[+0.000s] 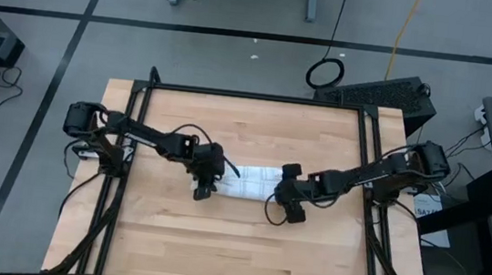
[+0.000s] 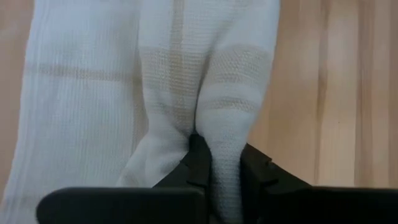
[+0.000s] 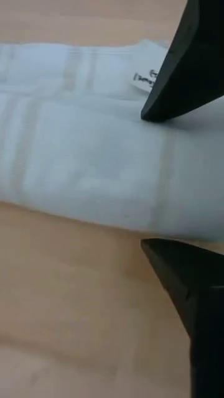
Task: Roll towel
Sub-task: Roll the white towel
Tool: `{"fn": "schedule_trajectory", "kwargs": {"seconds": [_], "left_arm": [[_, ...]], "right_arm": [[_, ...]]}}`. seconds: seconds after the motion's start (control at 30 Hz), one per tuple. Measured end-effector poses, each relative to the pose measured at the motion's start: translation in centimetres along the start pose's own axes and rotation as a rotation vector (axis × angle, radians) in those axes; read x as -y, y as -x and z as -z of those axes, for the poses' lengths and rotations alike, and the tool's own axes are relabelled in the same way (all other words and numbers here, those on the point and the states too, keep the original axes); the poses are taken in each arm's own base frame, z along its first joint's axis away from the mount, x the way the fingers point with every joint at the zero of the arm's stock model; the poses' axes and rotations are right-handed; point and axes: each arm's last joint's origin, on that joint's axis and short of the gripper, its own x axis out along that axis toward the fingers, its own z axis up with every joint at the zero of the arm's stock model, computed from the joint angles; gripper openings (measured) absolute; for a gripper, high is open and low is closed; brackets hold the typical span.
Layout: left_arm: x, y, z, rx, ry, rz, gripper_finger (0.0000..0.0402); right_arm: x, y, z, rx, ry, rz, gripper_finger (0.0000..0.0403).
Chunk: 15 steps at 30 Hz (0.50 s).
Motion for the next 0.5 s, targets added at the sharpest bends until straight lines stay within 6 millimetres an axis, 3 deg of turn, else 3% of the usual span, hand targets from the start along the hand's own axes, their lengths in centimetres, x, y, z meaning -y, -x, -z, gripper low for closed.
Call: {"fn": "schedule_trajectory", "kwargs": {"seconds": [0.13, 0.27, 0.5], "left_arm": [[-0.5, 0.2, 0.0, -0.002, -0.007, 0.048, 0.0038], [-0.4, 0.1, 0.1, -0.012, -0.011, 0.058, 0.0045], [-0.5, 0.1, 0.1, -0.014, 0.093, 0.018, 0.0145]], "right_arm": [[1.2, -1.4, 0.5, -0.052, -0.044, 0.013, 0.0285], [2.7, -2.4, 0.9, -0.067, -0.11, -0.093, 0.021], [4.6, -1.7, 0.6, -0.054, -0.203, -0.333, 0.004]]}}
